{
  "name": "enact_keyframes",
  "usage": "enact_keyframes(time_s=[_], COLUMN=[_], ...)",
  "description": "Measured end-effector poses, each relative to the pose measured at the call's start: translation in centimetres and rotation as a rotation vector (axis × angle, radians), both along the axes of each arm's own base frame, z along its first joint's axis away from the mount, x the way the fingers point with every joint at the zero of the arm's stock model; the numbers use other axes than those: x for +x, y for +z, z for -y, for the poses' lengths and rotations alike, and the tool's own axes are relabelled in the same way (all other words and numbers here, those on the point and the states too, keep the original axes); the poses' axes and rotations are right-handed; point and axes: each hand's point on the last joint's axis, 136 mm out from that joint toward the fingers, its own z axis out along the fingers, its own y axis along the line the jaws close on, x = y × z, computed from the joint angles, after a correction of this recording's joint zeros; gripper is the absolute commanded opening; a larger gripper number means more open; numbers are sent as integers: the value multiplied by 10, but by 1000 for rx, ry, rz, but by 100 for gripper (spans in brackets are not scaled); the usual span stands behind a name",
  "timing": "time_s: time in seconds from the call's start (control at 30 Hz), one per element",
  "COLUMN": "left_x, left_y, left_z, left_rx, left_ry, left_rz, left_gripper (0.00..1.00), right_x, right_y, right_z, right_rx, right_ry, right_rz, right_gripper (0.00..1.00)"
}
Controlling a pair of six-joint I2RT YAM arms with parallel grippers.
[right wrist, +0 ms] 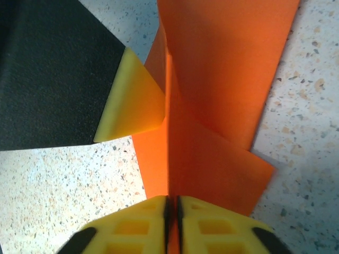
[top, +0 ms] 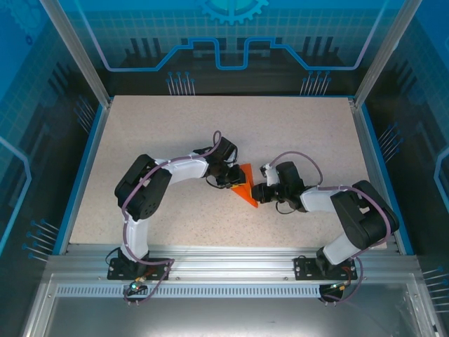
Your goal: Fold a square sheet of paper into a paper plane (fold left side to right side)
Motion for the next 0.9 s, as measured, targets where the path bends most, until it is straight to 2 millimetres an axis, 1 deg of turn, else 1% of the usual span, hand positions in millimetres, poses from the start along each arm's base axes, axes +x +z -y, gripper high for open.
enact_keyframes(time_s=[0.07,0.3,0.43,0.5,0.6,0.73,0.9], left_x=[0,0,0,0,0,0,-2], left_y=[0,0,0,0,0,0,-1], left_z=[0,0,0,0,0,0,-1], left_rx=[0,0,0,0,0,0,2], left_ry=[0,0,0,0,0,0,0], left_rz=[0,0,0,1,1,0,-3], left_gripper=[24,24,24,24,24,23,23], right_x=[0,8,7,5,2,3,4], right_y=[0,5,1,-2,-5,-5,-3], right_z=[0,-3,-6,-6,-6,-6,-8], right_rx=[-6,-17,-34,-47,-63,-70,-66], right_ry=[3,10,24,27,31,36,42], right_rz=[-3,10,1,-5,-13,-13,-7], right_gripper=[28,33,33,31,23,14,7])
